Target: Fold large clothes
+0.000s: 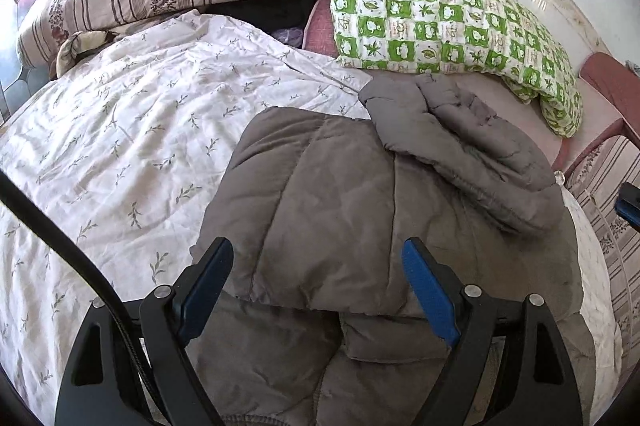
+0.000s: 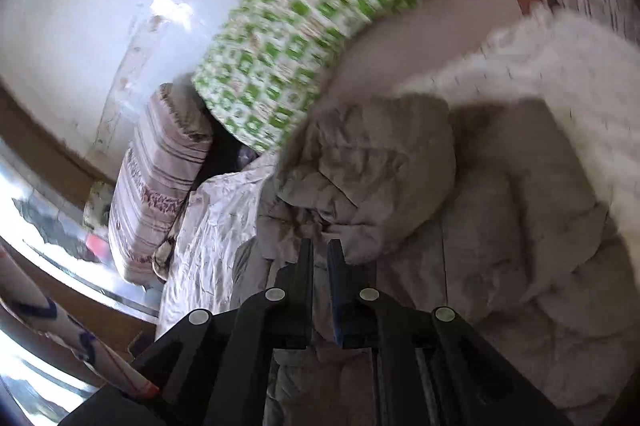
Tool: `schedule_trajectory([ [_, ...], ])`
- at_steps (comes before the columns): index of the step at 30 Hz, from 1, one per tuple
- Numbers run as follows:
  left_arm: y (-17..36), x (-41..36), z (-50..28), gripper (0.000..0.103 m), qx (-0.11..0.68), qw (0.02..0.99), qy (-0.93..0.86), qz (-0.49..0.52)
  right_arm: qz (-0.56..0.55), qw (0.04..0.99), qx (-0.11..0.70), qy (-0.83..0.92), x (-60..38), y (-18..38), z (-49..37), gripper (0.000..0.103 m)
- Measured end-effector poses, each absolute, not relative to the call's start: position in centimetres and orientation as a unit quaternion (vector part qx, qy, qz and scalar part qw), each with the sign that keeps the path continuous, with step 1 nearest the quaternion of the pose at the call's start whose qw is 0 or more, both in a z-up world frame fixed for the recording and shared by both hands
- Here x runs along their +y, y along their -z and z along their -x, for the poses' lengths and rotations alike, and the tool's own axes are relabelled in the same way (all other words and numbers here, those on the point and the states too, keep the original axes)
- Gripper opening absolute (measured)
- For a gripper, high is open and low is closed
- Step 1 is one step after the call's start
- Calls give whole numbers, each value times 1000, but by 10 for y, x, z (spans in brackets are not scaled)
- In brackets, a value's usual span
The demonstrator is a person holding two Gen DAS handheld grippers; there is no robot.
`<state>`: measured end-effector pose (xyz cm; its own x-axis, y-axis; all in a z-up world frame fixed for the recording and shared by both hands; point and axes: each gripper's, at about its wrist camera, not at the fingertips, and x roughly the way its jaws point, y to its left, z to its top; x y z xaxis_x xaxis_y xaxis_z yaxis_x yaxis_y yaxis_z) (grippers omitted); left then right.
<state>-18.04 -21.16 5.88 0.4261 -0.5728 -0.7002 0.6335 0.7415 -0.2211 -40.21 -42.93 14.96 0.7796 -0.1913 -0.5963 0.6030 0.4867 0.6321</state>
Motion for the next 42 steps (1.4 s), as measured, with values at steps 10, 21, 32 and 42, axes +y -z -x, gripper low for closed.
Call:
schedule_trajectory([
  [10, -57, -216, 179, 86, 401, 840, 364, -40, -574, 752, 208, 249, -469, -76, 405, 60],
  [21, -66, -211, 172, 85, 401, 840, 365, -14, -537, 790, 215, 201, -459, -72, 359, 9],
  [32, -87, -214, 188, 85, 375, 832, 409, 20, -467, 806, 284, 227, -390, -68, 411, 8],
  [42, -42, -273, 212, 86, 390, 811, 418, -122, -467, 795, 310, 231, -398, -30, 403, 24],
])
